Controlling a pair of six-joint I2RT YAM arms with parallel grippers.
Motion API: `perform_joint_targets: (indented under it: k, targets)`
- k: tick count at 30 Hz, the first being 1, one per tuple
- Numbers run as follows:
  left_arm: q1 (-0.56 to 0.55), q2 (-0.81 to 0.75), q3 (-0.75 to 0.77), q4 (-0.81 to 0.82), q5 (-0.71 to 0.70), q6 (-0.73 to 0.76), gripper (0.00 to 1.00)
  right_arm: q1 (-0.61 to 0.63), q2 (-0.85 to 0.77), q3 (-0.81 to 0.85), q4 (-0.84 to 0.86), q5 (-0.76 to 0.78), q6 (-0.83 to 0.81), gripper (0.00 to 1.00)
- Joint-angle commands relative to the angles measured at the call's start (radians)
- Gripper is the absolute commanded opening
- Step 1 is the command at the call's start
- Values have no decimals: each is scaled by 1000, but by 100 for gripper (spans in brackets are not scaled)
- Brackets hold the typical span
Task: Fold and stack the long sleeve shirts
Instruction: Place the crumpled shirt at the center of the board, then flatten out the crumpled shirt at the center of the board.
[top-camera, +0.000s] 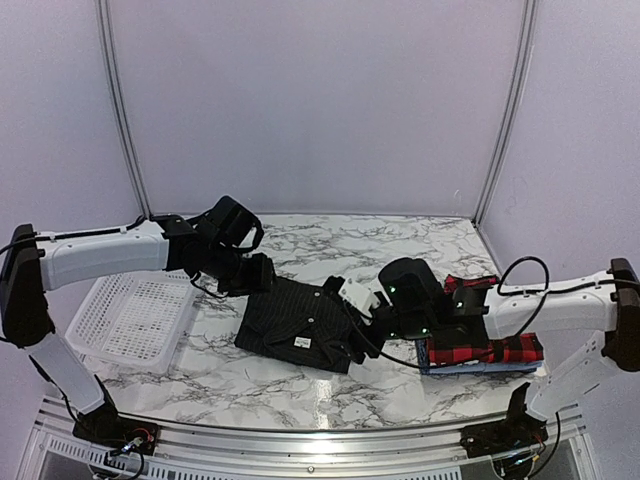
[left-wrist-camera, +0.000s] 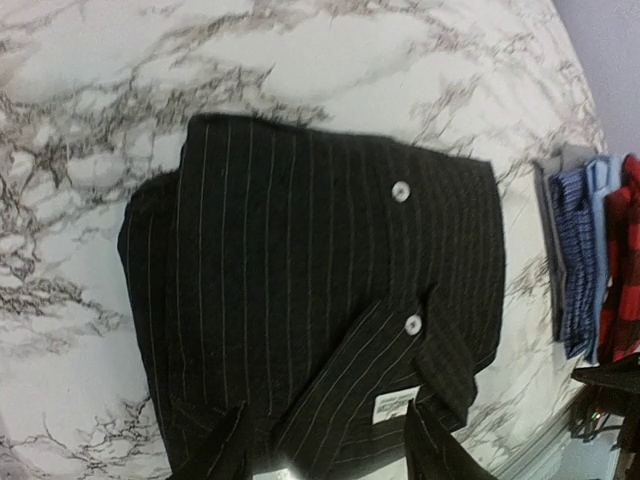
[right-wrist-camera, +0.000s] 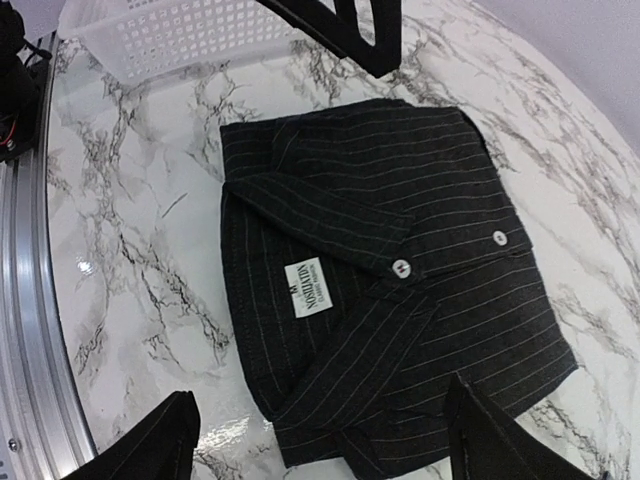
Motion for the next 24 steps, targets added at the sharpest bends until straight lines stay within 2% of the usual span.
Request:
perform_joint_targets:
  k: [1, 6, 11, 18, 21, 24]
  targets:
    - [-7, -28, -112, -4, 86, 59, 53, 68, 79, 4, 56, 62, 8, 77]
    - [-27, -22, -179, 28, 123, 65, 56, 117, 192, 23, 59, 112, 18, 67]
    - [-48, -40, -248, 65, 166, 77, 65, 138, 239, 12, 92, 170, 20, 66]
    - [-84, 5, -257, 111, 187, 59, 65, 142, 284, 18, 128, 249, 35, 61]
    - [-90, 10, -248, 125, 192, 50, 53, 142, 303, 34, 116, 270, 39, 52]
    - [-93, 16, -238, 130, 193, 43, 36, 142, 309, 41, 113, 282, 41, 39]
